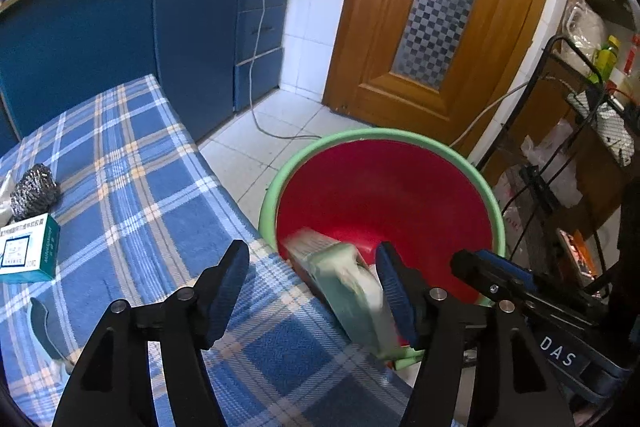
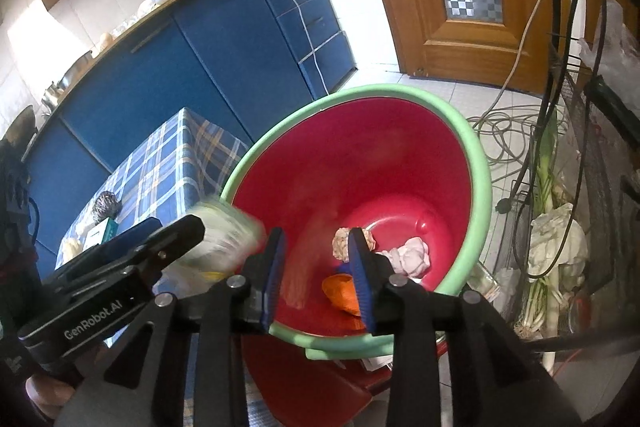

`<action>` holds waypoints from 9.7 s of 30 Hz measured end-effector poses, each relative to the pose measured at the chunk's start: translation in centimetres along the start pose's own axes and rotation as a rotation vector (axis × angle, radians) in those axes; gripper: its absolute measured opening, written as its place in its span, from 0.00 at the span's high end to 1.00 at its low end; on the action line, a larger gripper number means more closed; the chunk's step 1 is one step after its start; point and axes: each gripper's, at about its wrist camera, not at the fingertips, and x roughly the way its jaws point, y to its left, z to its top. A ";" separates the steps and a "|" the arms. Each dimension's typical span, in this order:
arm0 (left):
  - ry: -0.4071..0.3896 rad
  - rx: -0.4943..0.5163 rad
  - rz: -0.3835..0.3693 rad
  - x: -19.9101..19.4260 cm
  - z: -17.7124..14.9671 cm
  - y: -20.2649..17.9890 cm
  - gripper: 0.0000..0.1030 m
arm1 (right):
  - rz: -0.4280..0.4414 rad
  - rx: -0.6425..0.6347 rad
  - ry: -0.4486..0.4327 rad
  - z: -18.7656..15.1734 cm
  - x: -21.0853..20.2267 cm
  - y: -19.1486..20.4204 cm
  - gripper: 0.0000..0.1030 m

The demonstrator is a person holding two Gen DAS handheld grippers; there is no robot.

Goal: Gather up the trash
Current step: 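Open the left tool over the bucket while the right tool releases the glove, then move both open tools back over the table, then grasp the yellow sponge with the left tool while the right tool grasps the light-blue plastic piece, then carry the sponge and blue plastic piece in both tools over the red bucket, then open the left tool over the bucket while the right tool releases the plastic piece, then move both open tools back toward the table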

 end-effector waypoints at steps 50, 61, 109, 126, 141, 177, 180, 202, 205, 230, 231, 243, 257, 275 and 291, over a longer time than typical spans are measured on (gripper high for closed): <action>-0.110 -0.230 0.302 -13.5 -7.3 14.1 0.35 | 0.121 -0.199 0.036 -3.3 -1.2 10.4 0.37; -0.113 -0.324 0.434 -15.6 -10.1 19.7 0.35 | 0.154 -0.241 0.087 -4.4 0.0 12.5 0.36; -0.004 -0.350 0.463 -13.3 -11.9 26.8 0.49 | 0.252 -0.588 0.236 -8.3 6.6 26.1 0.41; -0.070 -0.431 0.389 -15.7 -12.6 25.4 0.64 | 0.280 -0.531 0.225 -8.2 5.5 24.2 0.75; -0.113 -0.370 0.316 -16.9 -10.8 20.9 0.64 | 0.310 -0.421 0.165 -6.8 2.3 20.3 0.77; -0.081 -0.079 0.095 -9.3 -1.7 6.8 0.64 | 0.195 -0.149 0.004 -0.9 -1.9 7.4 0.78; -0.074 -0.073 0.076 -8.4 -1.2 6.0 0.64 | 0.177 -0.132 0.004 -0.6 -1.7 6.5 0.78; 0.012 -0.002 0.022 -2.5 0.3 1.6 0.64 | 0.093 -0.038 0.032 0.0 0.8 1.3 0.78; 0.017 0.006 0.018 -2.1 0.4 1.3 0.64 | 0.087 -0.027 0.030 0.1 0.7 0.9 0.78; 0.038 0.032 0.031 -0.3 0.6 -0.3 0.41 | 0.082 0.033 -0.014 0.5 -0.8 -0.6 0.67; 0.037 0.033 0.030 -0.3 0.6 -0.3 0.41 | 0.082 0.034 -0.014 0.5 -0.8 -0.6 0.67; 0.022 0.005 0.038 -1.4 0.4 0.6 0.41 | 0.081 0.032 -0.020 0.4 -1.3 -0.5 0.62; -0.032 -0.055 0.102 -4.9 -0.3 4.1 0.41 | 0.098 -0.014 -0.010 -0.1 -1.7 1.9 0.51; -0.108 -0.197 0.284 -10.2 -1.5 14.0 0.41 | 0.135 -0.111 0.031 -0.8 -0.4 7.2 0.42; -0.074 -0.340 0.445 -10.7 -2.9 23.8 0.41 | 0.160 -0.204 0.066 -1.0 2.2 12.8 0.32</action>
